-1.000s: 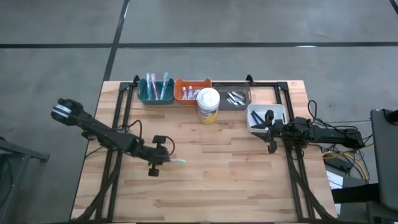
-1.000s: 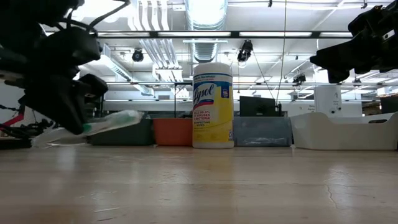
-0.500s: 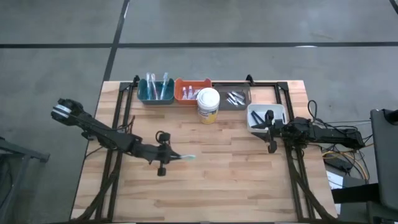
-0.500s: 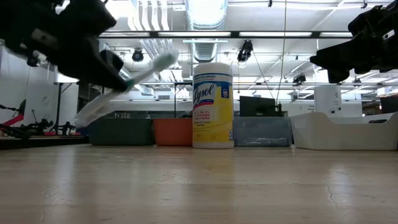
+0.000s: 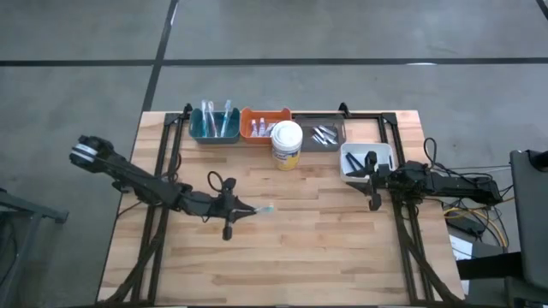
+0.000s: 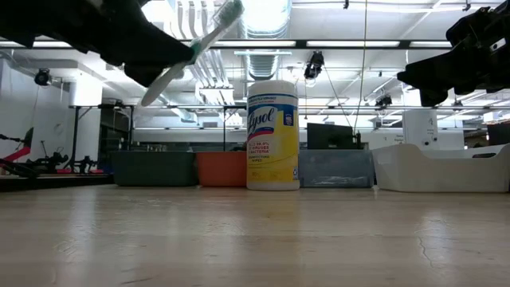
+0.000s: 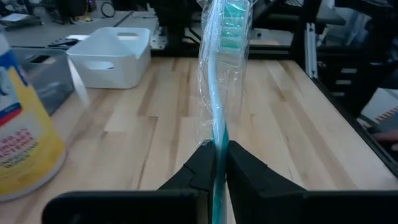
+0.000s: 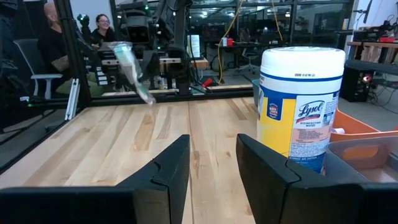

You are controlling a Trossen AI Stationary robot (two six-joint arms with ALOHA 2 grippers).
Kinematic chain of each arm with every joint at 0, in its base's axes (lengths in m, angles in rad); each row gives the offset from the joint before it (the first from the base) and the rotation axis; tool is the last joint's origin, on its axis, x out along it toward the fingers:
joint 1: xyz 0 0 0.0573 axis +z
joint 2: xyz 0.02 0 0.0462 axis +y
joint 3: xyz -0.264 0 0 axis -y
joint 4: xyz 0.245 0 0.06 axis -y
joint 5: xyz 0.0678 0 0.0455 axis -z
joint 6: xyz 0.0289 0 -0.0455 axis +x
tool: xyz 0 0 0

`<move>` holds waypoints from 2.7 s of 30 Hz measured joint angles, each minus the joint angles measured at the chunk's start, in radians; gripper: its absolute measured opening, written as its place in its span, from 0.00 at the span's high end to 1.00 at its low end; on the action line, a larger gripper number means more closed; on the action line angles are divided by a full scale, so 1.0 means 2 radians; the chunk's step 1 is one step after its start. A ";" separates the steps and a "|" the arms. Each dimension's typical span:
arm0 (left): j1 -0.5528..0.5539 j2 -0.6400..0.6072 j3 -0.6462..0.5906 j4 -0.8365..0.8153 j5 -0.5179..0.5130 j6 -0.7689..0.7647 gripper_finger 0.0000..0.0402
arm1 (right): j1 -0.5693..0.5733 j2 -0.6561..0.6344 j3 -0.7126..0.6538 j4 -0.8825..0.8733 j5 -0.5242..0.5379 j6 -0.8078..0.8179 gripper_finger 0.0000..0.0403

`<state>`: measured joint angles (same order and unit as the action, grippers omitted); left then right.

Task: Pick & Place Travel size toiletries
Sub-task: Put the green toothbrush into the blue bin

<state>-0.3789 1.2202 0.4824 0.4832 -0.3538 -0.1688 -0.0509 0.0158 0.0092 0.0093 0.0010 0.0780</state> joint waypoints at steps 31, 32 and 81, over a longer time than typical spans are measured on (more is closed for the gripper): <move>0.188 -0.091 0.000 0.017 -0.122 0.032 0.93 | 0.000 0.000 0.000 0.000 0.000 -0.001 0.68; 0.198 -0.091 0.000 0.016 -0.122 0.032 0.93 | 0.000 0.000 0.000 0.000 0.000 -0.001 0.68; 0.576 0.116 0.000 0.161 -0.040 -0.013 0.93 | 0.000 0.000 0.000 0.000 0.000 -0.001 0.68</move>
<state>0.7727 1.4529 0.4820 0.8047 -0.4335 -0.1954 -0.0506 0.0154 0.0090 0.0093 0.0010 0.0761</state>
